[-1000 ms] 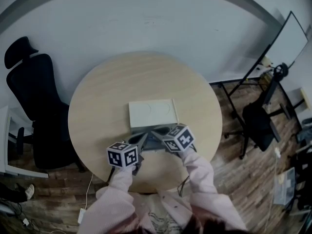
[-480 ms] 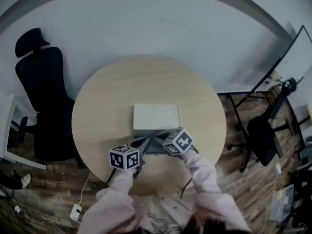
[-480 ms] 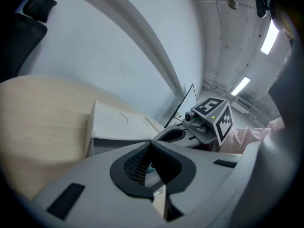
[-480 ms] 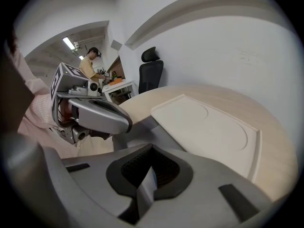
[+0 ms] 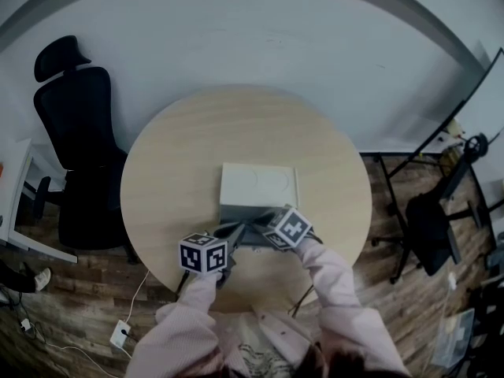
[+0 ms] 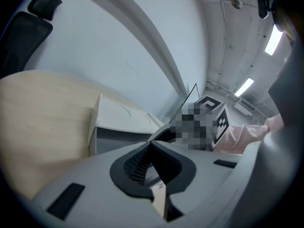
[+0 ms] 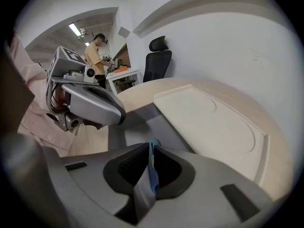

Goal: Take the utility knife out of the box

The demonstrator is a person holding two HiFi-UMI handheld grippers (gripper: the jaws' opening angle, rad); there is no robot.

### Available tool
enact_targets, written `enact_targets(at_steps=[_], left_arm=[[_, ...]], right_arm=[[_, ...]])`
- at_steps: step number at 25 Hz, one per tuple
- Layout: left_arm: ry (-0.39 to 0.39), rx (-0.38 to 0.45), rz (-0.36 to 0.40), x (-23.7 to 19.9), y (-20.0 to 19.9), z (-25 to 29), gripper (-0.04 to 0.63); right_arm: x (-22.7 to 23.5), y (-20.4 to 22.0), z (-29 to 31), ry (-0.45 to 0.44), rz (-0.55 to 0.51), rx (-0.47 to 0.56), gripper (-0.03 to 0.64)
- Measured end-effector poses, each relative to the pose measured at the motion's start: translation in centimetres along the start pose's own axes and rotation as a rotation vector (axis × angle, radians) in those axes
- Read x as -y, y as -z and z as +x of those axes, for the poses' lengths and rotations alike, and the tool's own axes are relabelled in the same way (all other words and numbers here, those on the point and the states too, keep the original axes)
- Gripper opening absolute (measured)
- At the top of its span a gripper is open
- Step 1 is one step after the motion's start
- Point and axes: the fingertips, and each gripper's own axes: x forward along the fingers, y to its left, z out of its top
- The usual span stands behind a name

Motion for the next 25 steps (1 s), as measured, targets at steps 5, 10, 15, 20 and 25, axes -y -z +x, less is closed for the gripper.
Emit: enact_targets(at_steps=[5, 10, 15, 20, 25], left_arm=[[0.001, -0.006, -0.01, 0.0, 0.2, 0.1, 0.006], [0.006, -0.012, -0.022, -0.2, 0.4, 0.0, 0.006], [0.011, -0.005, -0.045, -0.2, 0.1, 0.0, 0.006], [0.009, -0.004, -0.048, -0.2, 0.2, 0.0, 0.006], [0.007, -0.007, -0.053, -0.4, 0.3, 0.0, 0.006]], right_arm=[[0.2, 0.5, 0.8, 0.001, -0.028, -0.039, 0.072], [0.2, 0.8, 1.3, -0.002, -0.056, -0.068, 0.103], [0.0, 1.1, 1.6, -0.009, -0.093, -0.098, 0.13], [-0.9, 0.5, 1.6, -0.024, -0.108, -0.083, 0.15], [-0.9, 0.9, 1.9, -0.023, -0.104, -0.116, 0.181]])
